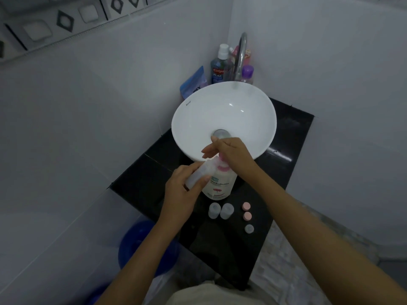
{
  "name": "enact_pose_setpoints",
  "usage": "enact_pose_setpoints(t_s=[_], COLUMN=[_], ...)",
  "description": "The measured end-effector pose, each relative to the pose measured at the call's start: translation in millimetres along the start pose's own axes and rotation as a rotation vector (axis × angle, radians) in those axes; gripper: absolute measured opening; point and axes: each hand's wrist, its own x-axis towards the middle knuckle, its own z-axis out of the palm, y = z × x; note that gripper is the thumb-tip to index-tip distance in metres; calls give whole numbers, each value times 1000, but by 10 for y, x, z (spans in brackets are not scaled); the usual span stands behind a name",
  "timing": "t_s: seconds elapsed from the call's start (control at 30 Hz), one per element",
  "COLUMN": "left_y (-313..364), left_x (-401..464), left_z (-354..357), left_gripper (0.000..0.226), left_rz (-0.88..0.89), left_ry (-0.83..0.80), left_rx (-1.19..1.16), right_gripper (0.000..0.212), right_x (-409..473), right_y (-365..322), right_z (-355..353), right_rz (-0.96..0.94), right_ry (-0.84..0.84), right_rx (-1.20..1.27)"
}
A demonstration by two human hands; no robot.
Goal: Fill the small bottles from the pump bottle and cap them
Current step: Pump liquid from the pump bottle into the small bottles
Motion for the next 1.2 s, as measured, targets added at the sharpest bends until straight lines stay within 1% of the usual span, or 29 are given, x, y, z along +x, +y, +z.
enact_pose_setpoints(t_s=[0.1,0.2,0.3,0.43,0.6,0.73,0.8,0.93,1.03,1.1,1.2], left_y=[35,40,-3,-54,3,-23,-57,-121,-89,-58,-29], left_x=[9,15,5,-12,12,23,18,8,0,15,40], left_z=[-17,-15,4,19,-5,-6,6,23,20,-4,-35], left_gripper=[43,48,47,40,49,51,47,36,38,41,41], left_rz=[24,-3,-35,-56,-26,-33,-43,-58,-50,-36,-27], left_ry=[6,-12,-26,-41,-36,-66,-76,-89,-95,-85,-79], left_rx=[-12,-39,-69,-95,-109,-130,-135,-118,-134,-142,-134], right_gripper=[45,47,48,48,46,50,50,48,49,48,49], right_x=[0,2,-1,-32,-7,-3,2,-12,-21,-9,-6], right_y=[-71,-29,37,83,-108,-36,23,114,45,-18,-37], right_z=[-32,-1,25,58,-50,15,47,87,56,20,23], right_rz=[-10,-2,13,51,9,18,53,56,58,29,7], right_ry=[-41,22,36,16,-61,30,53,58,38,22,47], right_rx=[7,-21,-44,-55,-30,-48,-32,-40,-19,-9,-10])
